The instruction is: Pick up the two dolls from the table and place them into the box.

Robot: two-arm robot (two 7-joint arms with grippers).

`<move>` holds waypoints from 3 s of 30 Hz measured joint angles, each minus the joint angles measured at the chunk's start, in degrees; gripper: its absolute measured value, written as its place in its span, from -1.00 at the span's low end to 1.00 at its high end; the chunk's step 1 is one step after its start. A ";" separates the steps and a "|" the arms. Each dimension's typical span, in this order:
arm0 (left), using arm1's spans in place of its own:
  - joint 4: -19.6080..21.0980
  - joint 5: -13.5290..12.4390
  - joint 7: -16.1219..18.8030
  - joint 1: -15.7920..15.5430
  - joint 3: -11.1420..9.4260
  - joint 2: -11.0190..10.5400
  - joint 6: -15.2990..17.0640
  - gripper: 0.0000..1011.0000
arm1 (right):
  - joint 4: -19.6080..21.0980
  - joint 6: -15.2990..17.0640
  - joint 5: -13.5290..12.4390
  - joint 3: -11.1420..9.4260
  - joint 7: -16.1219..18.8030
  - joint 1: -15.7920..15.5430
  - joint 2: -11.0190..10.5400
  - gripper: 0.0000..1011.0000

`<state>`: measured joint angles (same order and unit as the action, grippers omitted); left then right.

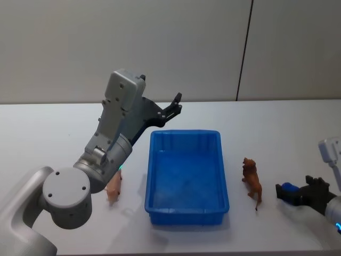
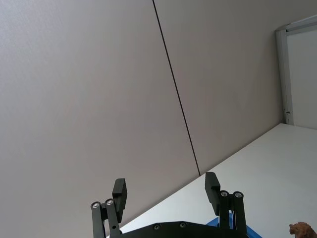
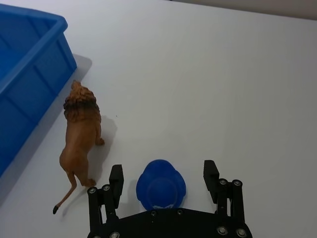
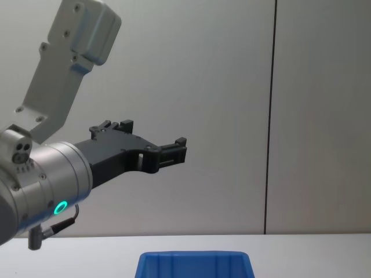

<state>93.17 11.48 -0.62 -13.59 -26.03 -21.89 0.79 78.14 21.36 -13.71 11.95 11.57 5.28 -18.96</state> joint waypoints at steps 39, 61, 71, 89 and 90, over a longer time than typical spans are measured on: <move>0.00 -0.01 0.00 0.00 0.00 0.00 0.00 0.98 | -3.64 -10.45 2.13 1.04 4.46 1.56 0.98 -0.17; 0.00 0.00 0.00 0.00 0.00 0.00 0.00 0.98 | 4.76 -20.41 2.04 1.92 11.56 2.05 1.37 -0.44; 0.00 0.00 0.00 0.00 0.00 0.00 0.00 0.98 | 1.65 -23.68 2.84 3.89 18.14 5.59 4.05 -0.56; 0.00 0.00 0.00 0.00 0.00 0.00 0.00 0.98 | -15.40 -28.02 5.78 7.90 26.16 15.36 10.86 0.56; 0.00 0.00 0.00 0.00 0.00 0.00 0.00 0.98 | -15.66 -28.04 5.82 7.94 26.11 15.48 10.94 0.56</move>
<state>93.17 11.48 -0.62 -13.59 -26.02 -21.89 0.80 62.49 -6.69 -7.89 19.89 37.69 20.76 -8.02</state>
